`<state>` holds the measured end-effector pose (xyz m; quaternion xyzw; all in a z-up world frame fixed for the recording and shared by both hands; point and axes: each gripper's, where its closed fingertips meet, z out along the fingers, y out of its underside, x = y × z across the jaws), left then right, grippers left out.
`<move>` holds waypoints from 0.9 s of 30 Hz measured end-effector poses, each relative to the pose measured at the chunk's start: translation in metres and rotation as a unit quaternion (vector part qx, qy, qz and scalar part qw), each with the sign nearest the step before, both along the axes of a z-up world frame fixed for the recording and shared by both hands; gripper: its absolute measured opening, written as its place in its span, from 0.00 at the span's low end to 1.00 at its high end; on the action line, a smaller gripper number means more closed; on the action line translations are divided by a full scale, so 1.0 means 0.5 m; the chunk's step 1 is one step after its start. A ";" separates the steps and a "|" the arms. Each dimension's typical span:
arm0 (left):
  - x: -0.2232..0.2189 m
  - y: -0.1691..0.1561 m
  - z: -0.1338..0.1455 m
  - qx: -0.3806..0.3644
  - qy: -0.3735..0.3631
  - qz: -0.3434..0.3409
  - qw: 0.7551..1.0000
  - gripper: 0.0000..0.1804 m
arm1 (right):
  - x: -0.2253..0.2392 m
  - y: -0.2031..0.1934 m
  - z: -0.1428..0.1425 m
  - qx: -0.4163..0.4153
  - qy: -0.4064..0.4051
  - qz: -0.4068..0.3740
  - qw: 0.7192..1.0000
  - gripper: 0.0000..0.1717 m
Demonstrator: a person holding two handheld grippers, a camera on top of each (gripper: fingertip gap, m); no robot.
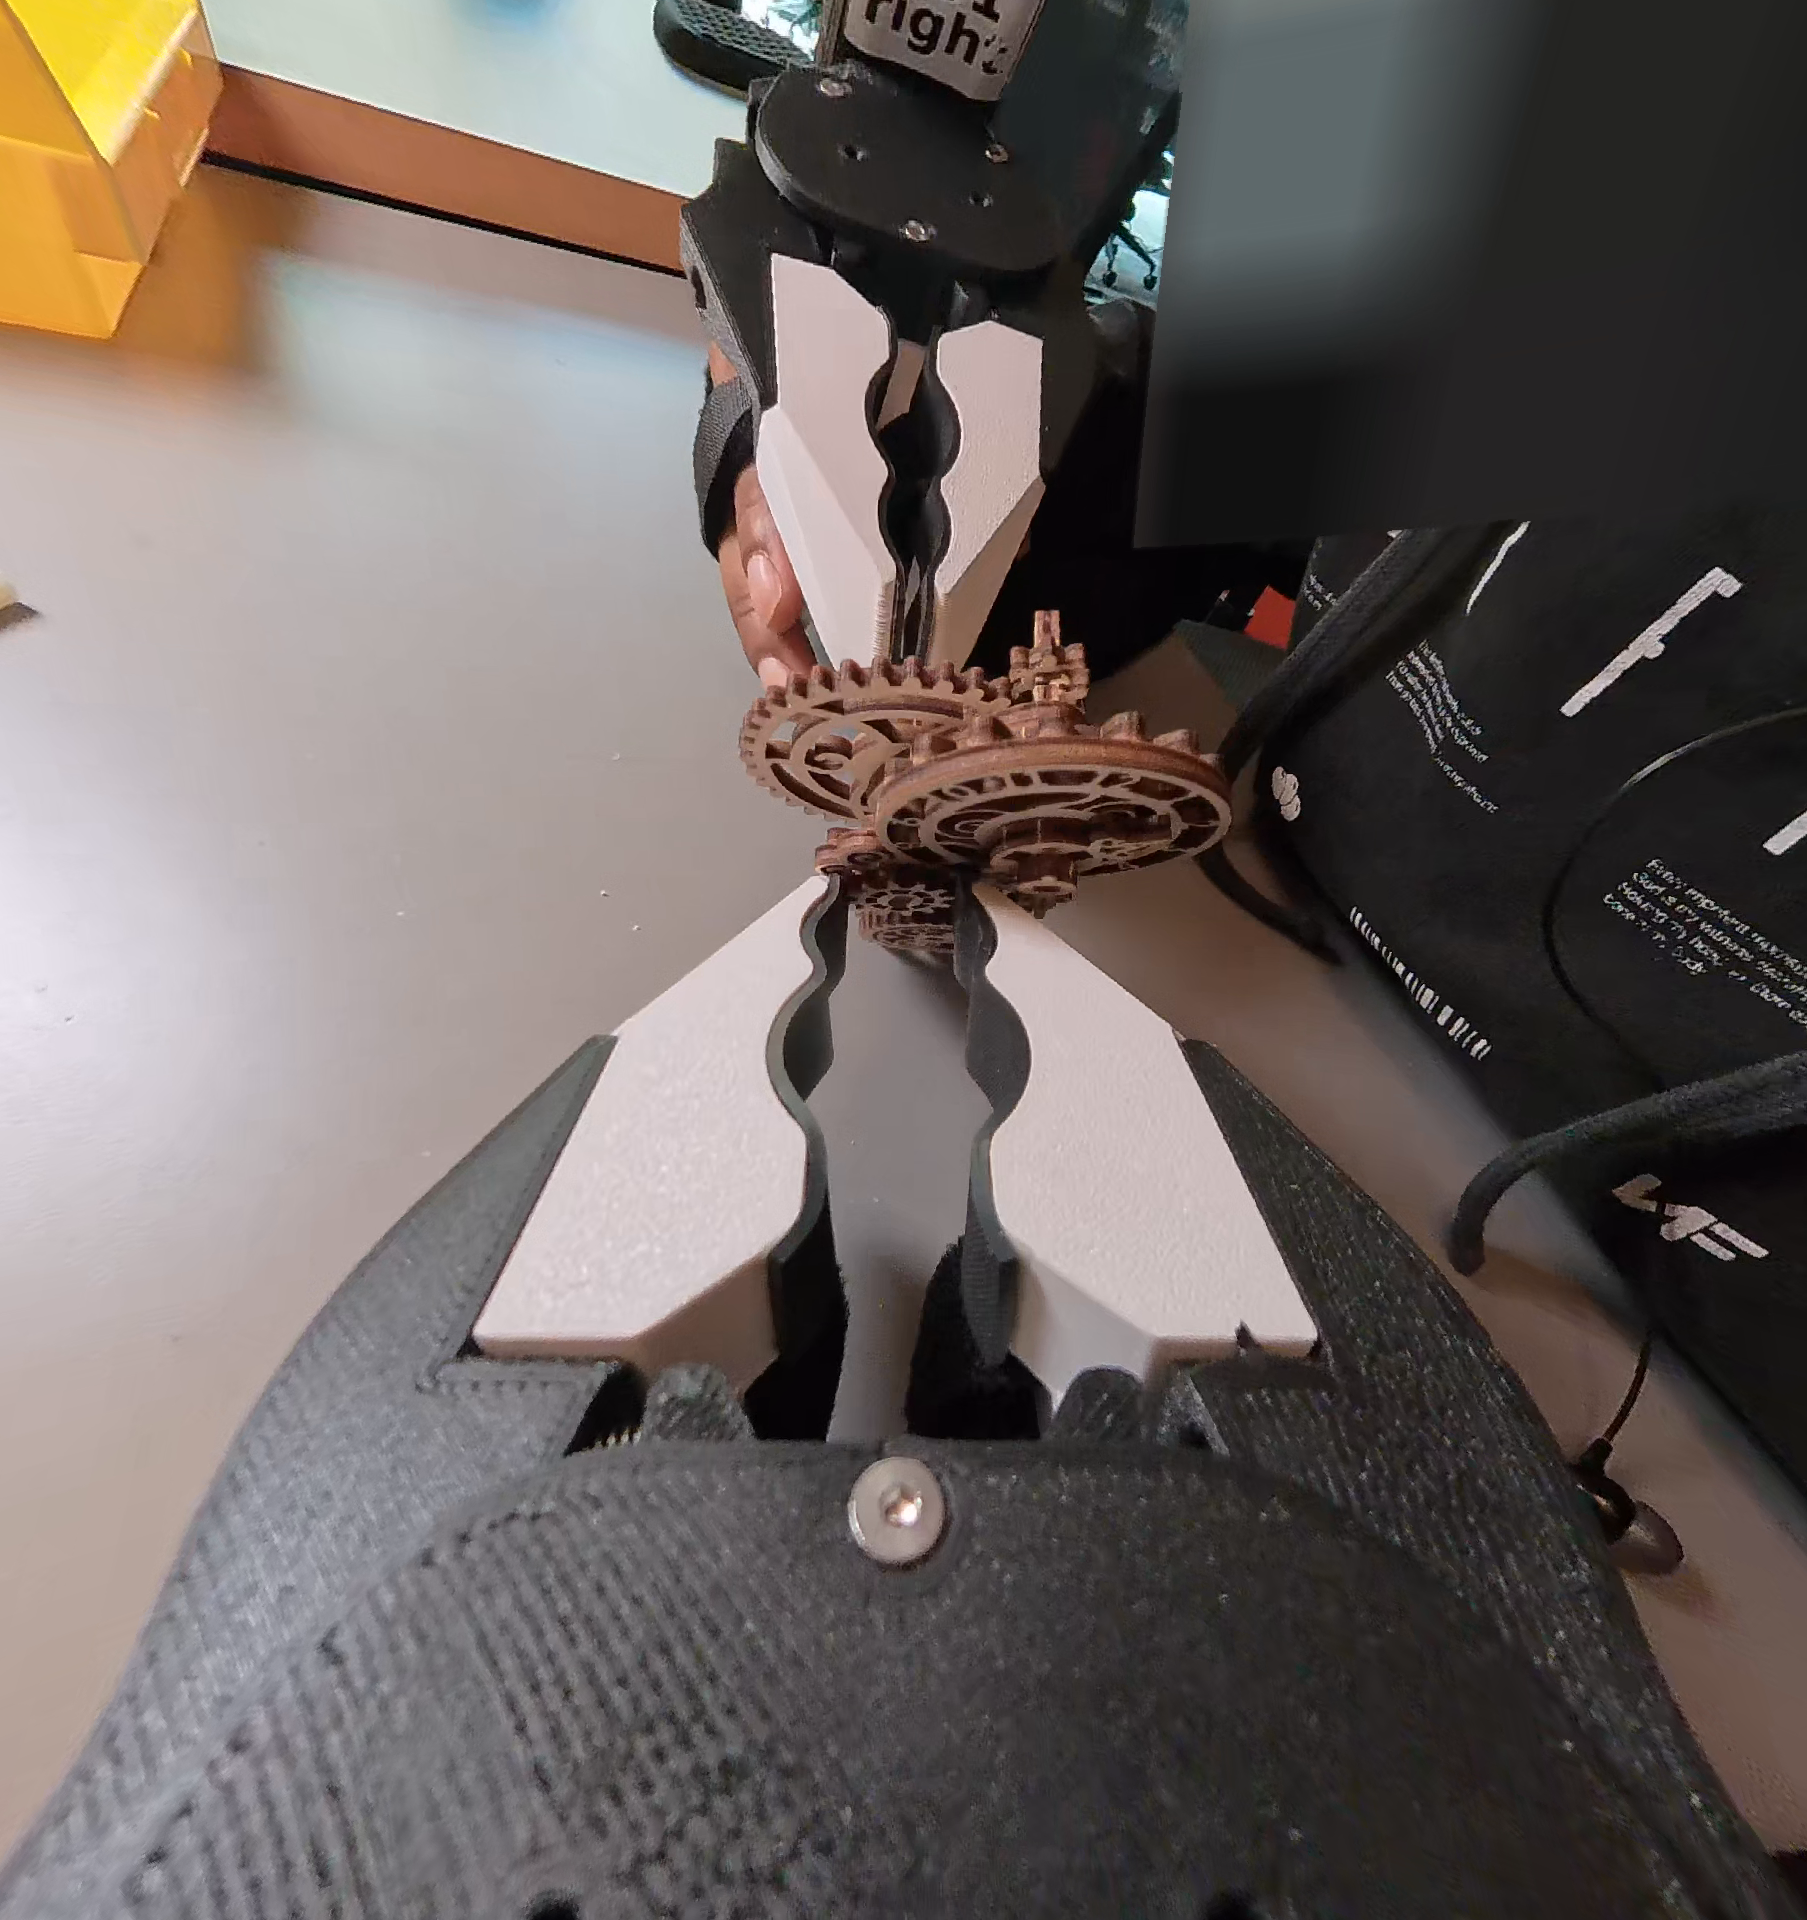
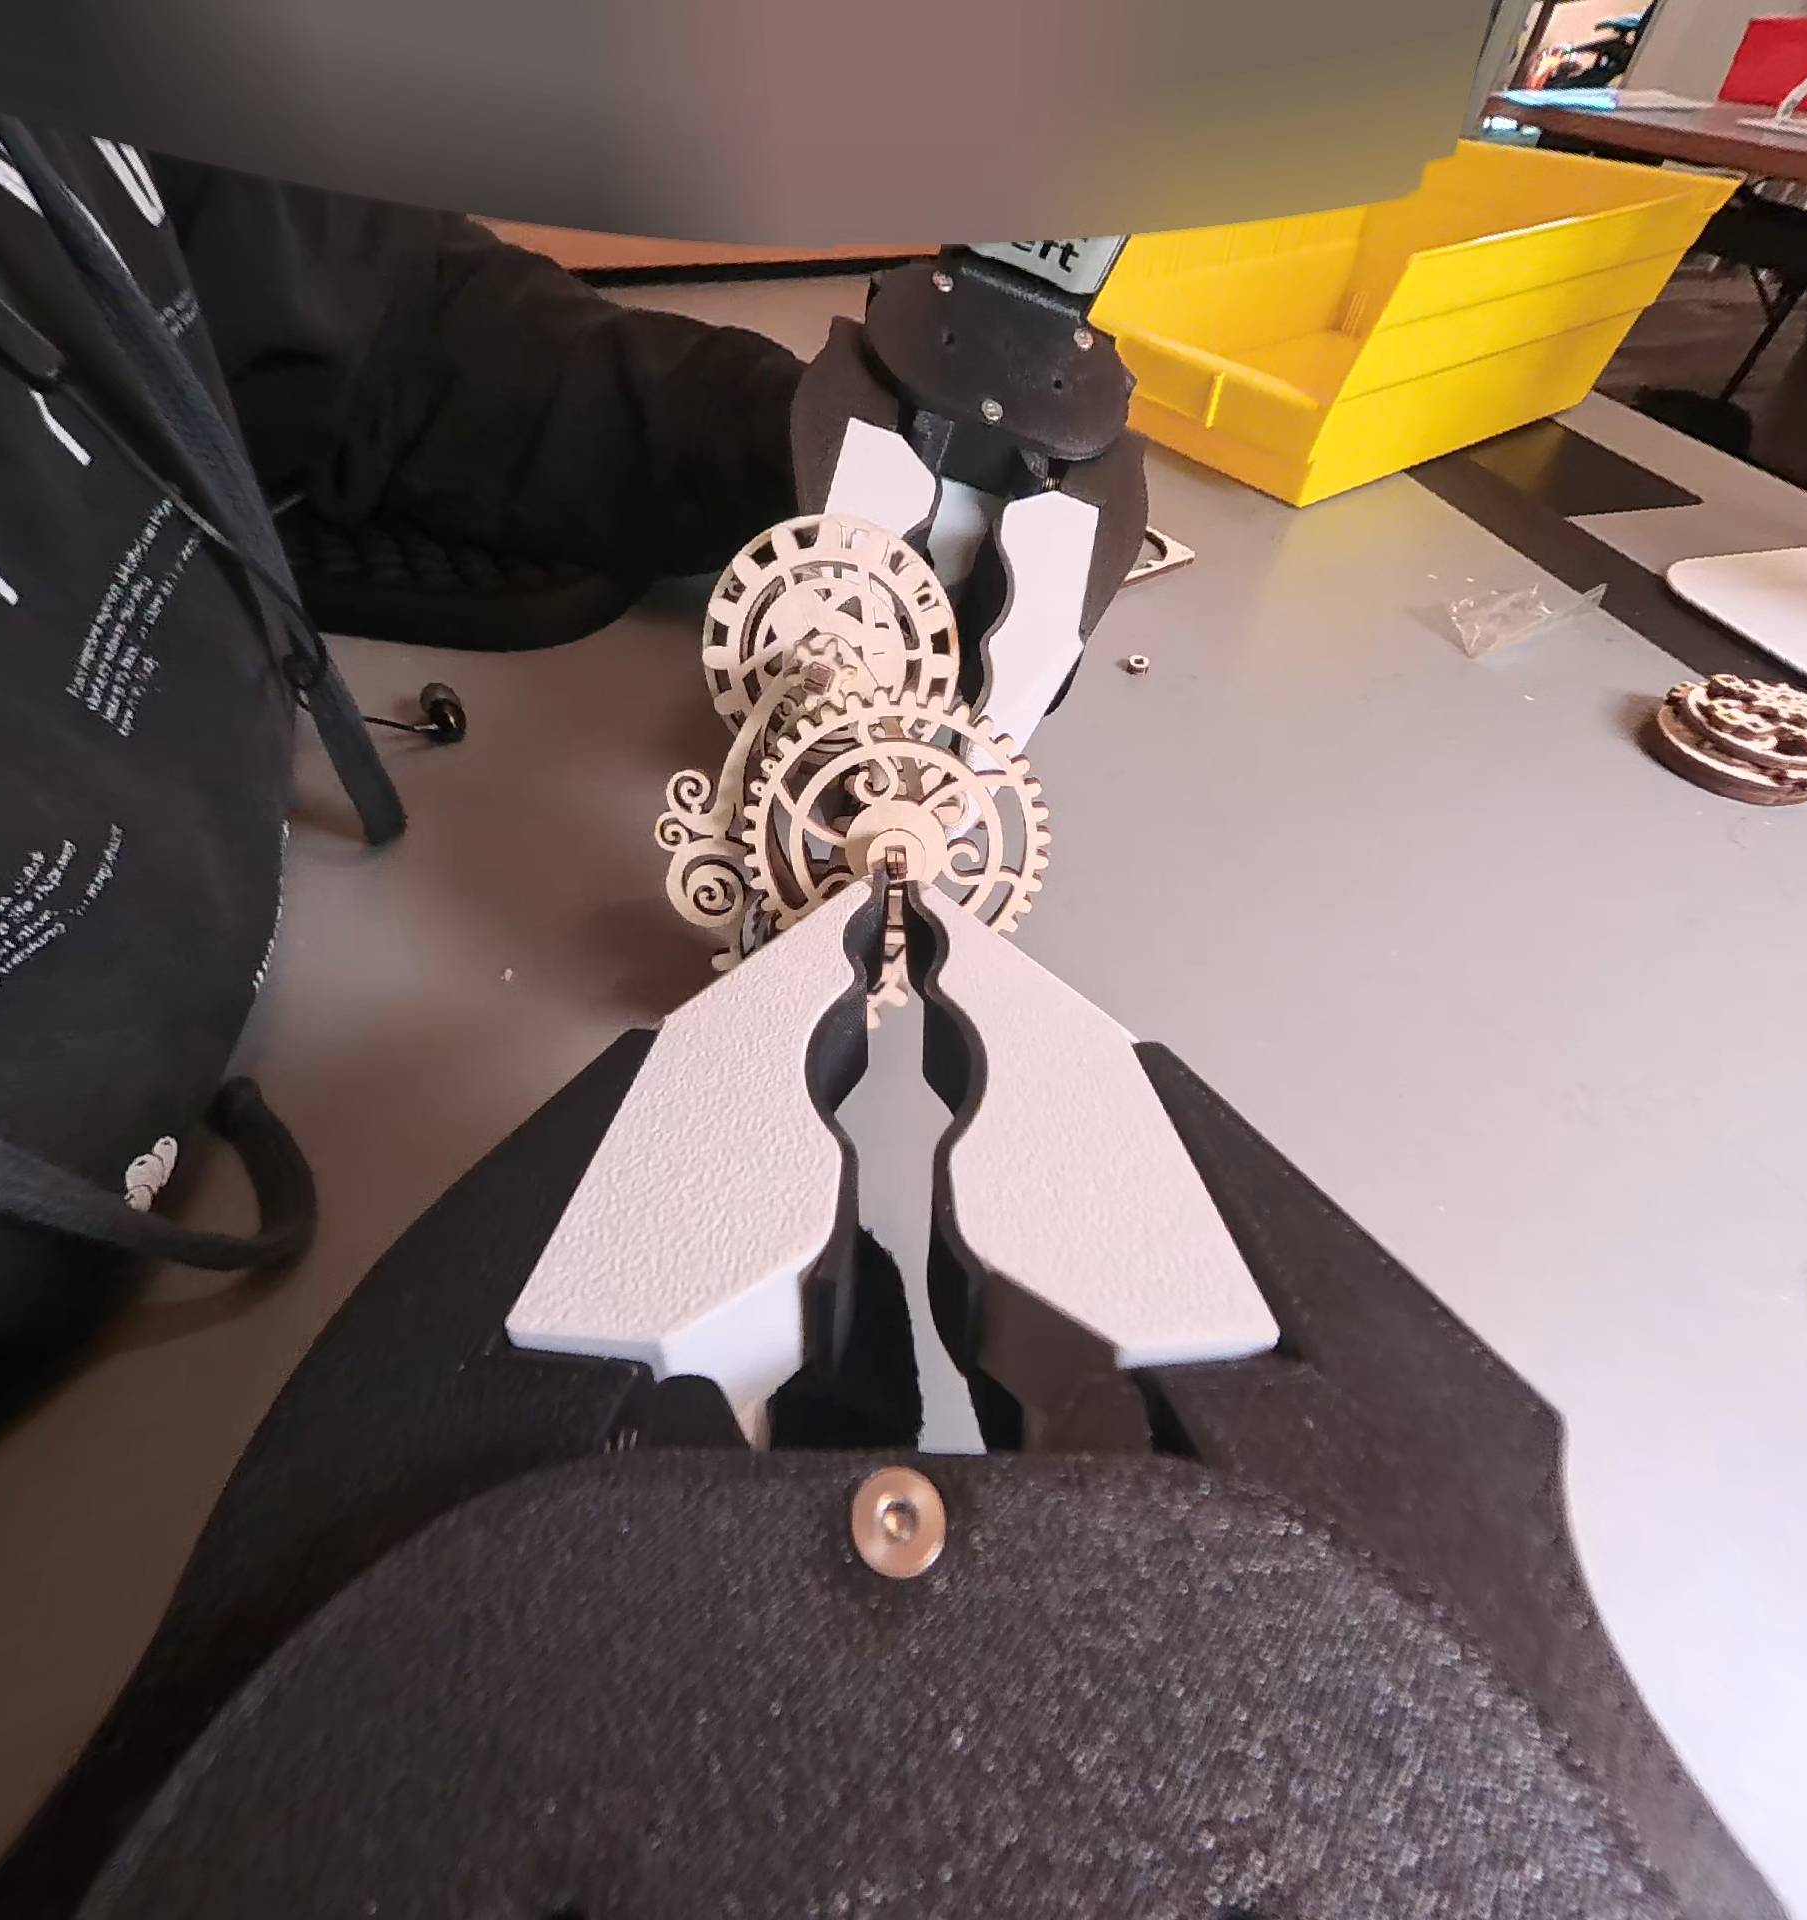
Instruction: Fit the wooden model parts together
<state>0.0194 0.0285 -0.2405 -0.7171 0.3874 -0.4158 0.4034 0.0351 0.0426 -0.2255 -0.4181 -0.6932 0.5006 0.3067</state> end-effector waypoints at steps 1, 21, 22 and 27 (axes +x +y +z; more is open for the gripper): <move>0.000 0.000 -0.001 -0.001 0.000 0.000 1.000 0.10 | 0.000 0.000 0.001 -0.001 0.001 0.000 1.000 0.01; 0.007 0.002 -0.005 0.005 0.010 0.003 1.000 0.10 | -0.004 -0.001 0.005 0.007 0.000 -0.008 1.000 0.01; 0.008 0.003 -0.004 0.004 0.009 0.004 1.000 0.10 | -0.004 0.001 0.006 0.004 0.000 -0.009 1.000 0.01; 0.008 0.001 -0.001 0.001 0.006 0.001 1.000 0.10 | 0.000 0.000 0.022 -0.019 0.006 -0.003 1.000 0.06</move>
